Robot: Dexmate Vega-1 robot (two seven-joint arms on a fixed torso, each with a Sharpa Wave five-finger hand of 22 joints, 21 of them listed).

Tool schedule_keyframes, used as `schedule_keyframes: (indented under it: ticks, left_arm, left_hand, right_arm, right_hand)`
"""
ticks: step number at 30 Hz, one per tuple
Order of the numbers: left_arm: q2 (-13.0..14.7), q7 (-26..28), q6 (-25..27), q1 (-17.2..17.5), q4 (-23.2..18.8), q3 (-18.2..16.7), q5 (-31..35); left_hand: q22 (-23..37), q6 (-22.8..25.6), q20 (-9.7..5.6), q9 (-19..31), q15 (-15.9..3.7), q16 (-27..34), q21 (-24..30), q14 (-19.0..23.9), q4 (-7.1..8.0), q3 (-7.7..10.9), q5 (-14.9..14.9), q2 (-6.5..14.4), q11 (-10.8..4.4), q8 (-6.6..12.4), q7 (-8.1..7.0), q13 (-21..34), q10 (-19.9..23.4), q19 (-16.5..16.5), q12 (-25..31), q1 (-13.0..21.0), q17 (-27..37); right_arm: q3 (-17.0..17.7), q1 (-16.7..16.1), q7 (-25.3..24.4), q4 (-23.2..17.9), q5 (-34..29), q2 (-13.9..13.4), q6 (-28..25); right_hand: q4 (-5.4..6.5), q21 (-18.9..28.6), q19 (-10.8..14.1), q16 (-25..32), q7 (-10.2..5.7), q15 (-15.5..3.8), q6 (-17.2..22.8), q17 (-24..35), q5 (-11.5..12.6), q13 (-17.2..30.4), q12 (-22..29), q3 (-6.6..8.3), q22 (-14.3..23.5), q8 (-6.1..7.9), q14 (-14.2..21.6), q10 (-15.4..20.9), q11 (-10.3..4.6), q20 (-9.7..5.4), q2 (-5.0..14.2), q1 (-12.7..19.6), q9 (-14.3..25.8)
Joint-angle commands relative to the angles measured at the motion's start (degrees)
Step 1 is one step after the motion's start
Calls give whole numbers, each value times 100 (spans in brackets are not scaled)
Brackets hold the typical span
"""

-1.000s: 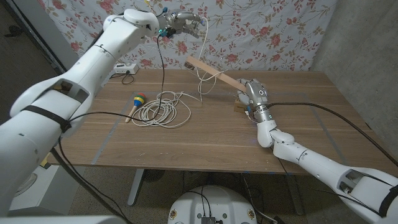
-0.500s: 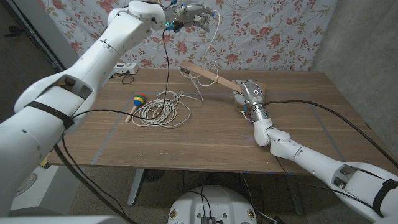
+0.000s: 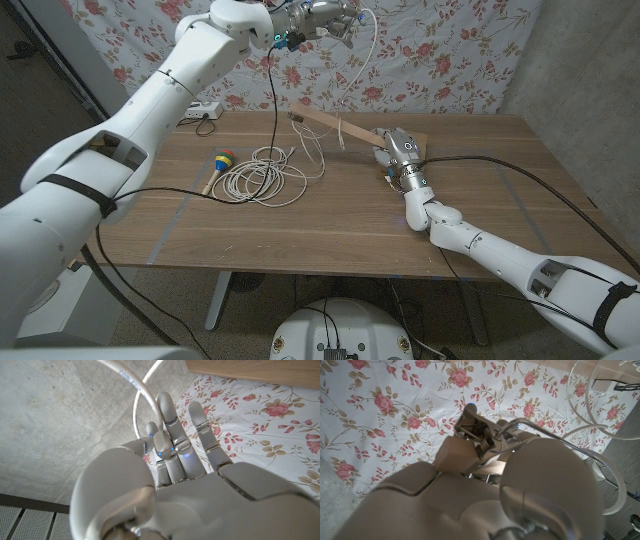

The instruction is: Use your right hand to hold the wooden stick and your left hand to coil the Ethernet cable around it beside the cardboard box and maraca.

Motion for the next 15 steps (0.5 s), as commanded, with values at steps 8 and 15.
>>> schedule_keyframes:
  ticks: [8,15]
  left_arm:
    - [225,-320,-51,560,-668,-119,-638]
    - [327,-382,-38,763,-787,-123,-783]
  left_hand:
    - [8,238,-12,20,-9,-31,42,47,-3,51,57,76,-19,57,124,12,-57,36,106,19,21]
    - [7,262,-13,-16,-12,-37,46,47,-5,58,55,70,-17,60,117,12,-78,32,124,10,35]
  right_arm:
    - [416,-5,372,-318,722,269,-626]
    - [638,10,214,-245,1085,408,-650]
  right_hand:
    - [-80,97,56,32,24,-587,47,15,20,4,29,22,14,52,101,67,-9,-690,625,-479,-38]
    - [-88,120,81,32,45,-585,58,14,12,0,29,28,11,57,122,70,-9,-683,625,-470,-53]
